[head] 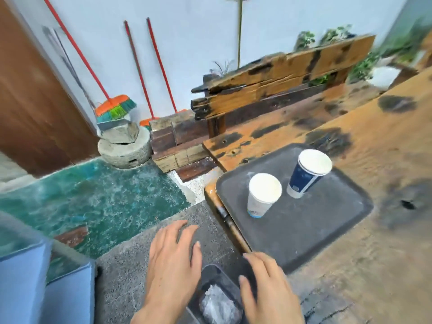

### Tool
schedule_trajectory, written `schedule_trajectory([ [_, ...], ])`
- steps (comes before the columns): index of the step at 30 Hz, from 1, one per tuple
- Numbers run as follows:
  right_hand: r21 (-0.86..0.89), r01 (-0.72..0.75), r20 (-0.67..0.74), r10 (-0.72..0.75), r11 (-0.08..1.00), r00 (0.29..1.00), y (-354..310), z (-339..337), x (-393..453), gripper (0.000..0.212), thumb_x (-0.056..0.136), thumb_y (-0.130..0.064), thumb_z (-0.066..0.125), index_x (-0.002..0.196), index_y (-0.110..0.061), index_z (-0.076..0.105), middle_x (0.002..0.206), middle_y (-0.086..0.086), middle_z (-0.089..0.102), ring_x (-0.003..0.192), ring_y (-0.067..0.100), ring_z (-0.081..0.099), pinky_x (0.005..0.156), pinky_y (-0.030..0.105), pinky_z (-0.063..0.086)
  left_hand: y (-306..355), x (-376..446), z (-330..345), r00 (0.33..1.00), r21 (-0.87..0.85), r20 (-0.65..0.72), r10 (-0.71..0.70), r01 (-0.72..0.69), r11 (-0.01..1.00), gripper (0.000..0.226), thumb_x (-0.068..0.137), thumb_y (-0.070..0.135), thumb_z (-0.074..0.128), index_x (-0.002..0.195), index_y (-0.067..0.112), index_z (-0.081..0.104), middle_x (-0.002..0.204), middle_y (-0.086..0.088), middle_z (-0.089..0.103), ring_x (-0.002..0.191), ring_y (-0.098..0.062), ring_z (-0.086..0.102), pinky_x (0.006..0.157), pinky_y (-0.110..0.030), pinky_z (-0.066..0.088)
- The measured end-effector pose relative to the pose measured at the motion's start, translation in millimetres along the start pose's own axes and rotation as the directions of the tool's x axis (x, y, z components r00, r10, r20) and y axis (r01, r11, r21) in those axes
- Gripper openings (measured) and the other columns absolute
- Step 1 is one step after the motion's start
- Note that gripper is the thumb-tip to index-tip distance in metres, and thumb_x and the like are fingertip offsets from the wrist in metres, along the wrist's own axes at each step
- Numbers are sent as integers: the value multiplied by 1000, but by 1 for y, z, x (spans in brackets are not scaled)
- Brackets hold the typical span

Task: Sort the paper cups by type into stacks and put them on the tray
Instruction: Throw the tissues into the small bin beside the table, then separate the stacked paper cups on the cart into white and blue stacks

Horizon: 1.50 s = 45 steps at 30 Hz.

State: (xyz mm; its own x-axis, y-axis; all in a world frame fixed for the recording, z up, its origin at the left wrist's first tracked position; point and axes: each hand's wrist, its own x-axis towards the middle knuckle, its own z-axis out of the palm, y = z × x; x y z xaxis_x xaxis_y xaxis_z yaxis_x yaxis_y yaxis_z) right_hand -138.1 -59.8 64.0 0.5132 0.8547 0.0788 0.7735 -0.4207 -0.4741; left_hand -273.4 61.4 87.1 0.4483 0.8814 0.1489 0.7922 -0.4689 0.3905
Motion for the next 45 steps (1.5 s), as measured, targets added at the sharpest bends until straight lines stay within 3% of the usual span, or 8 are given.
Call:
schedule_trajectory([
  [7,-93,101,-105,-110,991,988,-8,-156,14,50,62,-19,84,109,-8,69,108,12,69,95,39,65,74,48,55,61,-39,-143,975,86,-216,-48,68,994,30,84,24,69,114,22,65,123,-2,62,120,-27,54,108,-50,38],
  [12,-110,236,-102,-247,966,964,-19,-203,29,45,79,-32,69,118,-11,62,118,9,64,109,34,56,88,44,47,76,-63,-175,950,161,-252,-183,227,960,37,90,33,59,125,21,59,138,-6,53,134,-28,41,113,-49,30],
  [18,-56,459,-61,-462,887,885,-63,-197,38,47,85,-38,60,125,-14,56,126,7,59,121,28,48,95,43,43,72,-105,-196,865,162,-379,-329,412,896,38,90,31,60,125,18,59,138,-10,52,134,-32,41,113,-52,30],
  [25,32,711,69,-711,702,699,-146,-158,14,51,88,-47,51,131,-19,52,131,3,55,124,24,45,99,40,40,47,-193,-228,655,129,-512,-555,698,704,38,90,30,60,125,17,59,140,-12,52,135,-34,41,114,-53,28],
  [32,173,872,188,-884,459,428,-247,-130,-61,52,87,-47,52,131,-20,51,133,2,54,125,25,45,94,40,42,28,-309,-269,314,8,-622,-717,919,394,36,83,24,71,116,14,64,129,-15,59,123,-38,51,105,-55,38],
  [37,274,897,213,-931,347,295,-310,-111,-121,51,79,-38,68,123,-13,60,121,7,63,114,30,57,84,43,48,6,-381,-291,101,-88,-653,-751,974,207,39,85,29,68,121,13,63,129,-15,59,124,-39,51,103,-54,41],
  [42,315,904,208,-951,288,231,-371,-85,-159,53,73,-31,77,119,-9,64,116,9,67,109,34,61,83,45,50,-39,-420,-313,55,-151,-630,-775,970,192,49,88,35,64,133,18,54,139,-8,52,131,-30,45,108,-44,37],
  [45,345,884,201,-945,315,258,-402,-68,-172,53,71,-29,79,119,-12,65,115,8,67,110,33,60,86,44,47,-72,-431,-326,105,-175,-563,-820,954,242,52,93,49,49,141,33,38,145,9,40,136,-14,36,110,-29,30],
])
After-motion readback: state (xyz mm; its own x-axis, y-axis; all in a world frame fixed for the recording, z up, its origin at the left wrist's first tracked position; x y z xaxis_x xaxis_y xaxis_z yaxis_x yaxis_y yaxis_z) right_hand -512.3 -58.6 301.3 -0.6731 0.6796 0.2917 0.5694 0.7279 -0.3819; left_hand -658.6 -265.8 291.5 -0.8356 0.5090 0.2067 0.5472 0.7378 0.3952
